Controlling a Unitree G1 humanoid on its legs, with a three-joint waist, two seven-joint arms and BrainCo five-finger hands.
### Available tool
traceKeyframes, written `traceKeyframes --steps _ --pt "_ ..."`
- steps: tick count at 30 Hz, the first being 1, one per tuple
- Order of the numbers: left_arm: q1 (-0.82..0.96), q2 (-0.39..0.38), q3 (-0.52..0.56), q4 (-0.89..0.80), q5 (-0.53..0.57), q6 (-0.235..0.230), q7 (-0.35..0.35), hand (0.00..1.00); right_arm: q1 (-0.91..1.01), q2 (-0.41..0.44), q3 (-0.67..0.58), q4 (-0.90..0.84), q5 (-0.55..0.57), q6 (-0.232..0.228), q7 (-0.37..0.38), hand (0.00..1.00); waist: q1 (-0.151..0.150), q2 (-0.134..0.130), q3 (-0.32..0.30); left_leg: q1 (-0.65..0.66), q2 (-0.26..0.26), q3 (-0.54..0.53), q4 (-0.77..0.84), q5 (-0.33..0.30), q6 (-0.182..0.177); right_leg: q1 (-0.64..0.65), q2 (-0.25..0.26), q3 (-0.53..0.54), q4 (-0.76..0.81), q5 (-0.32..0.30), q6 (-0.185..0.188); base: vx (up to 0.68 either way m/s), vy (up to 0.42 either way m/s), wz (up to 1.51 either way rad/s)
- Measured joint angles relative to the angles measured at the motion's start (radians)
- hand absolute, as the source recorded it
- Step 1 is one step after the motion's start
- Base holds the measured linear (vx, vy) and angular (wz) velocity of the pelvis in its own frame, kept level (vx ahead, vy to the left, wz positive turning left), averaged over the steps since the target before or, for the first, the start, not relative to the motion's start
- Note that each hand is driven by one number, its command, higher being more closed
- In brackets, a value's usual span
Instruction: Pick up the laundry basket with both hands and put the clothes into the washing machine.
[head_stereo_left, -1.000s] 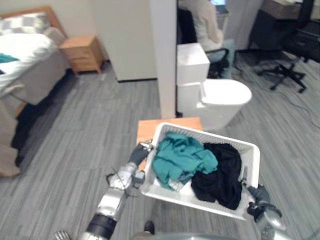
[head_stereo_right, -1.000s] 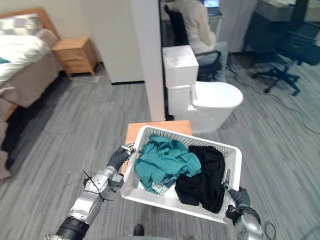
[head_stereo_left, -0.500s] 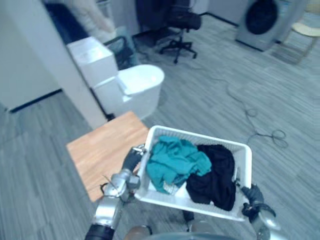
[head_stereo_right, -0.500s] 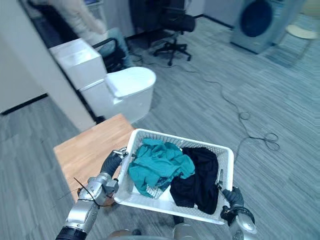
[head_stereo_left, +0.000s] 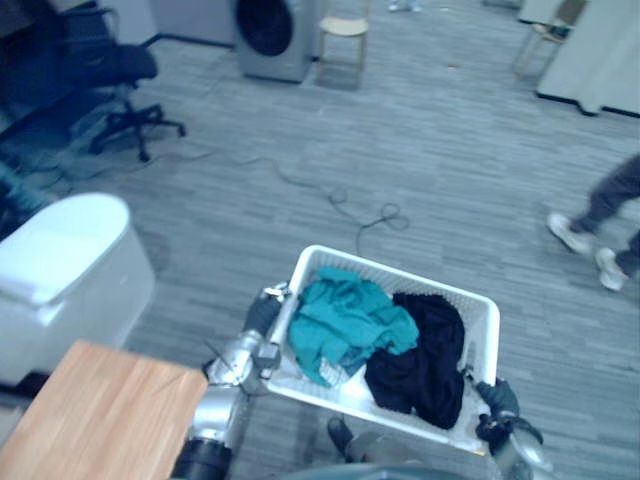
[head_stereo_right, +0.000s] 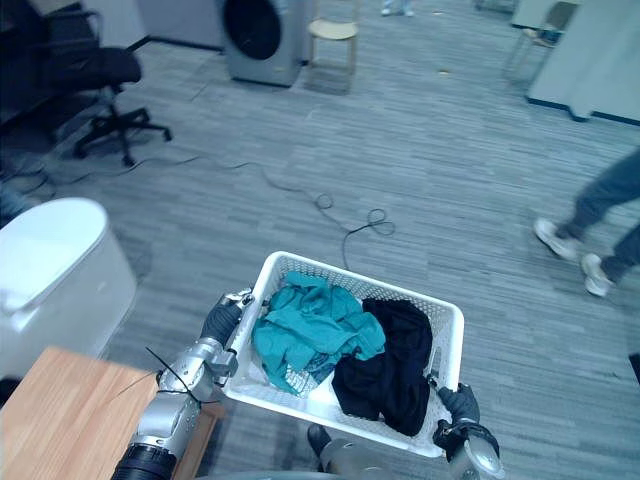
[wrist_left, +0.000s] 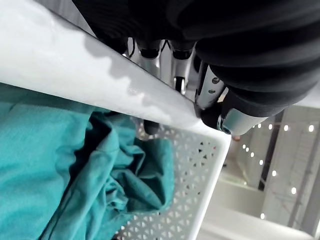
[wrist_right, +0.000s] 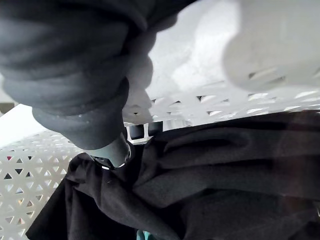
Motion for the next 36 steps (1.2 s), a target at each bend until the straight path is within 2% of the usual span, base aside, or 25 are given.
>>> traceKeyframes --steps 2,4,5,6,7,8,9,10,11,12,15,16,17,18,19,22,24,25,26,27,28,29,32,34,36 --pt "0.002 -0.033 0.000 0.000 -0.014 0.001 0.017 1.00 -0.022 -0.039 -0.002 -0.016 -0.001 0.003 -0.001 1.00 0.020 0.023 0.019 -0.132 -0.123 -0.099 -0.079 -0.108 -0.123 0.037 -0.033 0.096 -0.056 -0.008 -0.012 0.17 0.213 -1.31" --pt "-0.001 -0.032 0.002 -0.002 -0.020 -0.008 0.017 1.00 -0.023 -0.046 0.001 -0.032 -0.001 0.003 -0.001 1.00 0.015 0.010 0.035 -0.214 -0.150 -0.070 -0.224 -0.101 -0.125 0.056 -0.098 0.097 -0.108 -0.010 -0.018 0.08 0.176 -0.62" --pt "0.006 -0.042 0.010 -0.001 -0.025 -0.020 0.021 1.00 -0.036 -0.055 0.011 -0.031 -0.001 0.002 -0.001 1.00 0.019 0.039 0.025 -0.264 -0.143 -0.098 -0.399 -0.059 -0.167 0.072 -0.110 0.097 -0.156 -0.014 -0.029 0.14 0.100 -0.85" --pt "0.011 -0.062 0.015 0.005 -0.027 -0.033 0.027 1.00 -0.057 -0.078 0.021 -0.024 -0.001 0.000 -0.004 1.00 0.055 0.104 0.041 -0.305 -0.048 -0.098 -0.405 0.014 -0.161 0.036 -0.020 0.006 0.050 -0.090 0.000 0.20 0.081 -0.94" --pt "0.014 -0.055 0.015 0.000 -0.027 -0.038 0.035 1.00 -0.057 -0.067 0.022 -0.024 -0.002 0.003 -0.006 1.00 0.080 0.099 0.052 -0.313 -0.035 -0.100 -0.328 -0.009 -0.174 0.022 0.011 -0.058 0.208 -0.132 -0.002 0.29 0.063 -0.76" --pt "0.038 -0.051 0.032 -0.038 -0.027 -0.039 0.044 1.00 -0.058 -0.048 0.036 -0.025 -0.012 0.001 -0.005 1.00 0.103 0.052 0.065 -0.356 -0.067 -0.132 -0.122 -0.068 -0.200 0.167 -0.026 -0.064 0.161 -0.347 -0.086 0.26 0.112 -0.35" --pt "0.044 -0.080 0.047 -0.026 -0.026 -0.025 0.051 1.00 -0.086 -0.073 0.034 -0.007 -0.023 0.002 -0.005 1.00 0.108 0.114 0.065 -0.392 -0.043 -0.189 -0.028 -0.100 -0.149 0.189 0.000 -0.067 0.139 -0.360 -0.108 0.24 0.179 -0.43" --pt "0.050 -0.085 0.053 -0.027 -0.027 -0.021 0.059 1.00 -0.101 -0.070 0.038 -0.008 -0.035 0.008 -0.008 1.00 0.134 0.117 0.060 -0.393 -0.042 -0.188 -0.033 -0.102 -0.134 0.195 -0.008 -0.038 0.131 -0.355 -0.093 0.23 0.264 -0.91" --pt "0.054 -0.073 0.083 -0.035 -0.029 -0.026 0.063 1.00 -0.118 -0.058 0.063 -0.013 -0.046 0.007 -0.007 1.00 0.169 0.087 0.031 -0.377 -0.060 -0.117 -0.101 -0.114 -0.083 0.176 -0.052 0.005 0.138 -0.365 -0.043 0.35 0.295 -1.04" --pt "0.048 -0.038 0.096 -0.037 -0.035 -0.030 0.064 1.00 -0.122 -0.035 0.070 -0.014 -0.046 0.005 -0.007 1.00 0.169 0.025 0.000 -0.346 -0.127 -0.060 -0.217 -0.065 0.016 0.117 -0.120 -0.007 0.189 -0.365 0.070 0.54 0.327 -0.68" --pt "0.018 -0.029 0.088 -0.039 -0.035 -0.022 0.062 1.00 -0.116 -0.012 0.069 0.011 -0.046 0.017 -0.007 1.00 0.145 0.011 0.020 -0.388 -0.129 0.022 -0.042 -0.019 0.018 0.110 -0.143 -0.098 0.325 -0.263 0.144 0.39 0.217 0.25" --pt "0.011 -0.022 0.083 -0.036 -0.035 -0.028 0.065 1.00 -0.093 0.002 0.069 0.004 -0.045 0.021 -0.007 1.00 0.109 -0.017 0.009 -0.360 -0.141 -0.013 -0.251 -0.007 0.011 0.087 -0.178 -0.179 0.457 -0.274 0.172 0.14 0.104 0.52" --pt "-0.005 -0.025 0.078 -0.027 -0.034 -0.012 0.066 1.00 -0.088 -0.008 0.059 0.002 -0.036 0.016 -0.006 1.00 0.090 -0.025 0.004 -0.302 -0.177 -0.006 -0.295 -0.028 0.095 0.045 -0.233 -0.280 0.561 -0.288 0.155 0.13 0.092 0.37" --pt "-0.012 -0.028 0.070 -0.028 -0.034 -0.013 0.066 1.00 -0.091 -0.011 0.056 0.002 -0.036 0.016 -0.005 1.00 0.090 -0.023 0.005 -0.270 -0.189 0.001 -0.333 -0.031 0.099 0.006 -0.253 -0.319 0.582 -0.301 0.128 0.41 0.203 -0.15" --pt "-0.035 -0.033 0.044 -0.022 -0.033 -0.015 0.071 1.00 -0.093 -0.018 0.030 0.002 -0.033 0.016 -0.005 1.00 0.088 0.019 0.007 -0.172 -0.191 -0.002 -0.446 -0.026 0.096 -0.104 -0.244 -0.401 0.519 -0.345 0.061 0.48 0.249 -0.34" --pt "-0.069 -0.029 0.031 -0.001 -0.034 -0.017 0.075 1.00 -0.083 -0.023 0.030 0.002 -0.019 0.016 -0.005 1.00 0.056 0.054 0.021 -0.036 -0.182 -0.012 -0.563 -0.020 0.081 -0.199 -0.168 -0.411 0.324 -0.328 0.079 0.41 0.187 -0.07" --pt "-0.109 -0.025 0.016 0.013 -0.034 -0.024 0.077 1.00 -0.078 -0.026 0.029 0.001 0.003 0.016 -0.005 1.00 -0.001 0.051 0.035 0.117 -0.215 -0.047 -0.674 -0.026 0.068 -0.296 -0.137 -0.440 0.020 -0.114 0.128 0.69 0.206 0.34" --pt "-0.119 -0.017 0.008 0.014 -0.033 -0.025 0.077 1.00 -0.073 -0.025 0.029 -0.004 0.003 0.016 -0.005 1.00 -0.010 0.036 0.037 0.151 -0.241 -0.068 -0.700 -0.029 0.061 -0.314 -0.141 -0.441 -0.027 -0.062 0.140 0.74 0.187 0.48" --pt "-0.120 -0.002 -0.008 0.017 -0.033 -0.027 0.077 1.00 -0.051 -0.020 0.027 -0.019 0.004 0.015 -0.005 1.00 -0.026 0.007 0.033 0.248 -0.285 -0.098 -0.743 -0.040 0.042 -0.332 -0.133 -0.441 -0.074 0.046 0.120 0.69 0.106 0.57" --pt "-0.108 -0.007 -0.028 0.034 -0.032 -0.026 0.076 1.00 -0.008 -0.016 0.003 -0.048 0.004 0.014 -0.005 1.00 -0.047 0.024 0.022 0.325 -0.291 -0.144 -0.754 -0.055 0.014 -0.317 -0.110 -0.420 -0.047 0.221 0.024 0.73 0.082 0.53" --pt "-0.103 -0.030 -0.035 0.044 -0.031 -0.022 0.076 1.00 0.002 -0.026 -0.018 -0.055 0.004 0.014 -0.005 1.00 -0.050 0.065 0.017 0.338 -0.267 -0.161 -0.756 -0.055 0.014 -0.326 -0.092 -0.443 -0.015 0.225 -0.010 0.75 0.080 0.31" --pt "-0.103 -0.049 -0.036 0.042 -0.029 -0.016 0.075 1.00 -0.002 -0.024 -0.050 -0.064 0.003 0.017 -0.005 1.00 -0.037 0.117 0.001 0.345 -0.250 -0.160 -0.748 -0.001 -0.064 -0.338 -0.086 -0.470 0.051 0.184 -0.063 0.69 0.106 0.07" --pt "-0.095 -0.057 -0.025 0.042 -0.037 -0.017 0.075 1.00 0.018 -0.029 -0.040 -0.114 0.002 0.026 -0.003 1.00 -0.030 0.096 0.013 0.198 -0.259 -0.096 -0.373 0.243 -0.180 -0.261 -0.154 -0.444 0.091 0.097 -0.048 0.60 0.125 0.16" --pt "-0.088 -0.055 -0.019 0.041 -0.047 -0.024 0.068 1.00 0.024 -0.022 -0.034 -0.114 0.003 0.028 -0.003 1.00 -0.014 0.092 0.015 0.109 -0.177 -0.006 -0.150 0.130 -0.099 -0.120 -0.163 -0.398 0.003 0.084 -0.047 0.72 0.161 0.16" --pt "-0.067 -0.043 0.001 0.029 -0.048 -0.033 0.056 1.00 0.018 -0.007 -0.027 -0.124 0.004 0.026 -0.003 1.00 0.000 0.029 0.023 0.002 -0.163 0.013 -0.173 0.011 -0.031 0.034 -0.228 -0.345 -0.134 0.047 -0.054 0.63 0.175 0.18"
